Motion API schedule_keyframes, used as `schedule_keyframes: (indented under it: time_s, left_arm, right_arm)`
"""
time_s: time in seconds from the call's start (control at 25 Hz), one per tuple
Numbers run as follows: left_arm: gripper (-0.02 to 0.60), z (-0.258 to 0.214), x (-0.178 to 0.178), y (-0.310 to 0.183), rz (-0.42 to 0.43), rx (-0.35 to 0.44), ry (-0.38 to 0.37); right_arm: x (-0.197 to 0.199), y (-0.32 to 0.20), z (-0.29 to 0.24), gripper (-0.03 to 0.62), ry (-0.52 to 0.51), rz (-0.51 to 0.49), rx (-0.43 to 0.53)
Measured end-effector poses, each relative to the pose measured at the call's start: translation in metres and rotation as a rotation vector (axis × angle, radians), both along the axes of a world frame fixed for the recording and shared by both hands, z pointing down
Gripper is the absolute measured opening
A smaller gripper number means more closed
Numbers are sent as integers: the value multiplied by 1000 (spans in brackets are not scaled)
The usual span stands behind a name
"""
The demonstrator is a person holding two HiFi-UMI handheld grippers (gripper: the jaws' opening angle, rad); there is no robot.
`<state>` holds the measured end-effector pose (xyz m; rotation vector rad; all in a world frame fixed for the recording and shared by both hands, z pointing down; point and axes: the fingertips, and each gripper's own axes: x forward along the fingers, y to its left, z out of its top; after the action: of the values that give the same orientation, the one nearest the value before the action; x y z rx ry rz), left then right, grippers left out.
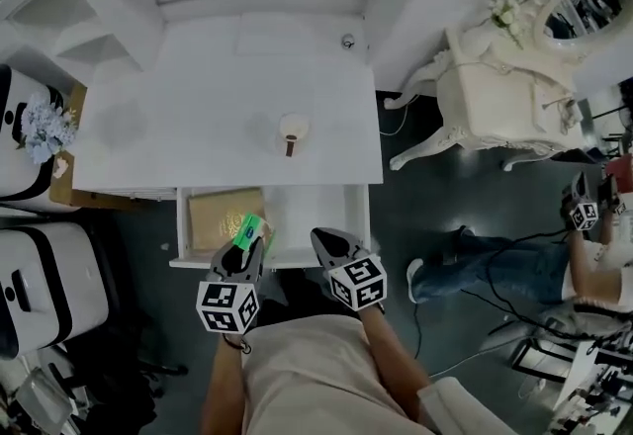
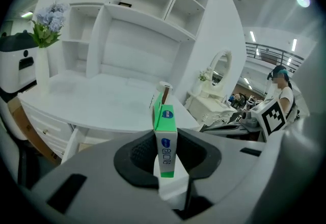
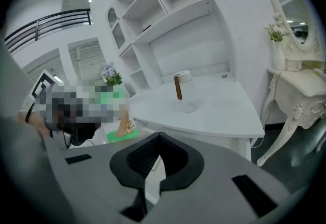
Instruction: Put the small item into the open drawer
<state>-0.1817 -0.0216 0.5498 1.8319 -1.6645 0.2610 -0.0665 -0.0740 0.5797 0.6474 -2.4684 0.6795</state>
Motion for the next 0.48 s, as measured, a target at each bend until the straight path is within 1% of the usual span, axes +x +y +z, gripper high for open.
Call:
schedule_keyframes:
  time_s: [0.28, 0.48]
  left_arm:
    - [104, 25, 6, -18, 111, -47, 16]
    - [104, 43, 8, -23, 182, -85, 103]
  right_arm:
    - [-7, -14, 17, 25, 40, -16, -18]
    - [-4, -12, 22, 25, 96, 24, -22]
